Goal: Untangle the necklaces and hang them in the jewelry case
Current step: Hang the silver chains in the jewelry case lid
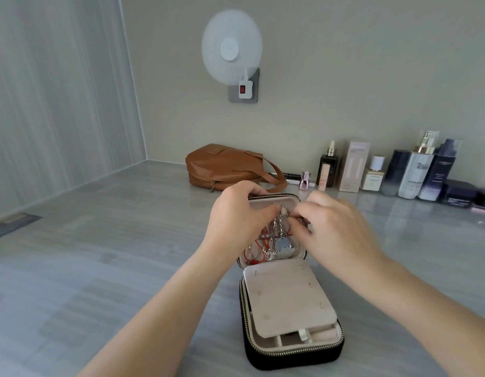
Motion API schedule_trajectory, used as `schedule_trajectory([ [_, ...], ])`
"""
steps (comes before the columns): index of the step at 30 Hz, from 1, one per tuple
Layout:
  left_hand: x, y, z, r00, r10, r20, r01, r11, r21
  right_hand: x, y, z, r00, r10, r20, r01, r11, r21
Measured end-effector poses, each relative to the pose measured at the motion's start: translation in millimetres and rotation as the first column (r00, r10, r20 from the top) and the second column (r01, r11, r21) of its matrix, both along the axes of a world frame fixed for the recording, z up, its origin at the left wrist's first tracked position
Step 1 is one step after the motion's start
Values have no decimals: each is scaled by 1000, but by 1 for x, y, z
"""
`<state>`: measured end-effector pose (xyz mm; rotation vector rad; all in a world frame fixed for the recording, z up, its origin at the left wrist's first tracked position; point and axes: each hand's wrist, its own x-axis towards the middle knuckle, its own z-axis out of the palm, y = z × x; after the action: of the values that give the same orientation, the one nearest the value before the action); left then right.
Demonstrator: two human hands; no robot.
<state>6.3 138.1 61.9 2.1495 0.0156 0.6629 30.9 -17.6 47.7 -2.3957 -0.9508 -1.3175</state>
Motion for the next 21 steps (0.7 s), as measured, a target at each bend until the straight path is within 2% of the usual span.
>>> schedule_trajectory([
  [3, 0, 0, 0, 1000, 1, 4, -1, 1000, -15, -2, -1, -2, 1000, -16, -7, 16, 1000, 22],
  [8, 0, 1, 0, 1000, -14, 1, 14, 1000, -15, 0, -3, -4, 996, 6, 92, -10, 999, 37],
  [16, 0, -1, -2, 999, 3, 38, -3, 1000, -6, 4, -6, -6, 976, -52, 214, 68, 995, -70],
  [21, 0, -2, -2, 999, -3, 39, 4, 1000, -31, 2, -4, -4, 976, -33, 214, 48, 996, -69],
])
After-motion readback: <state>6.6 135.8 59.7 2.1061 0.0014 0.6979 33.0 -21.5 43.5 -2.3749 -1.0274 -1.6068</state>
